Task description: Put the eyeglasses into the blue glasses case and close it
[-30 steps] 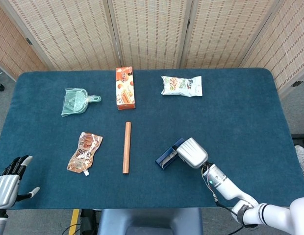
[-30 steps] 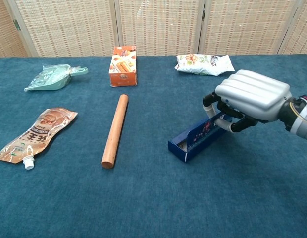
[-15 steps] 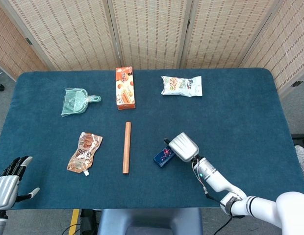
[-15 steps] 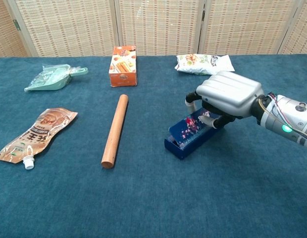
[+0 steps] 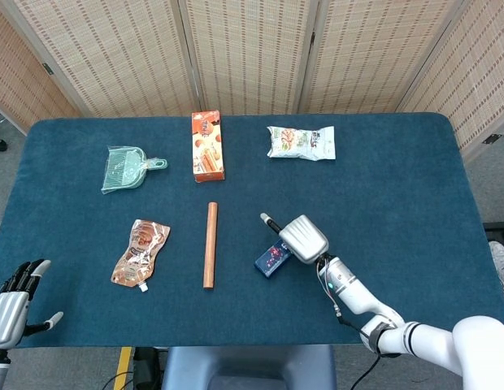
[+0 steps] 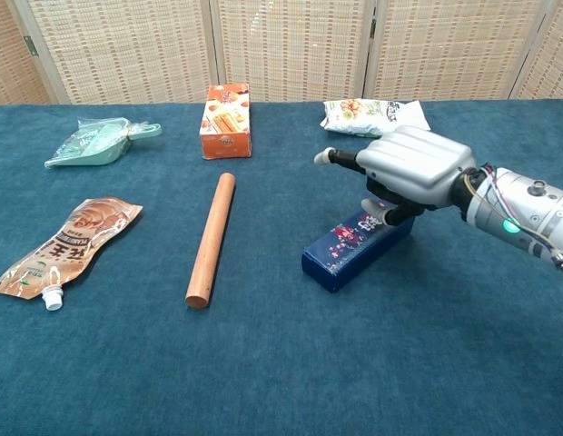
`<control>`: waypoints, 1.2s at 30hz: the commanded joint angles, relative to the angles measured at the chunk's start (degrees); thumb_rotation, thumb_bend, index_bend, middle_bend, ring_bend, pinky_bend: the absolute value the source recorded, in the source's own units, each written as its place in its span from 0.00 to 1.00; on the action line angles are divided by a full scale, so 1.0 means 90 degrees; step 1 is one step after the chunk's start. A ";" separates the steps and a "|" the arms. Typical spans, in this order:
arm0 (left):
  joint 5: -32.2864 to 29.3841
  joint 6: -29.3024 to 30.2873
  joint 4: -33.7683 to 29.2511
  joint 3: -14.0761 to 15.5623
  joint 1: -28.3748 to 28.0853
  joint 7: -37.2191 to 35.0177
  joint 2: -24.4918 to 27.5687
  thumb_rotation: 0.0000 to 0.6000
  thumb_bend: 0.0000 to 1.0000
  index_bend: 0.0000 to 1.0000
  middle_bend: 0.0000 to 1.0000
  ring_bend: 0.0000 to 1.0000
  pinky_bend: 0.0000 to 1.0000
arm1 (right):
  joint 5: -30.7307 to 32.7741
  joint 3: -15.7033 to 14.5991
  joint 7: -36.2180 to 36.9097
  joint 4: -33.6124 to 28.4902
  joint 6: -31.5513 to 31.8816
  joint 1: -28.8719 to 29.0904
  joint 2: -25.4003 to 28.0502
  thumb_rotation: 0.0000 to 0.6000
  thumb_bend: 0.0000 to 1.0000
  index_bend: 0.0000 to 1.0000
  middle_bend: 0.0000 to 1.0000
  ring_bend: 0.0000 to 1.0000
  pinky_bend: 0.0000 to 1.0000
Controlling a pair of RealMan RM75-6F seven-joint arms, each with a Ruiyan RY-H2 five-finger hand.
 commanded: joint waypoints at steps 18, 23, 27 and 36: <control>0.0027 -0.0007 -0.0108 0.0010 -0.0010 0.0088 0.0027 1.00 0.19 0.12 0.12 0.10 0.25 | 0.1001 -0.0018 -0.1092 -0.0909 -0.1261 0.0381 0.0588 1.00 0.12 0.14 0.86 1.00 0.89; 0.0029 -0.0013 -0.0077 0.0028 0.0004 0.0036 0.0027 1.00 0.19 0.12 0.12 0.10 0.25 | 0.1086 0.0019 -0.1152 -0.0739 -0.1384 0.0536 0.0451 1.00 0.26 0.31 0.85 1.00 0.89; 0.0075 0.0032 -0.0032 0.0020 0.0005 -0.0032 0.0006 1.00 0.19 0.12 0.12 0.10 0.25 | 0.1104 0.0047 -0.1076 -0.0652 -0.1348 0.0594 0.0385 1.00 0.35 0.55 0.85 1.00 0.89; 0.0114 0.0008 -0.0038 0.0005 -0.0038 -0.0033 0.0017 1.00 0.19 0.12 0.12 0.10 0.25 | 0.1169 0.0023 -0.0850 -0.0646 -0.1292 0.0589 0.0478 1.00 0.27 0.27 0.84 1.00 0.89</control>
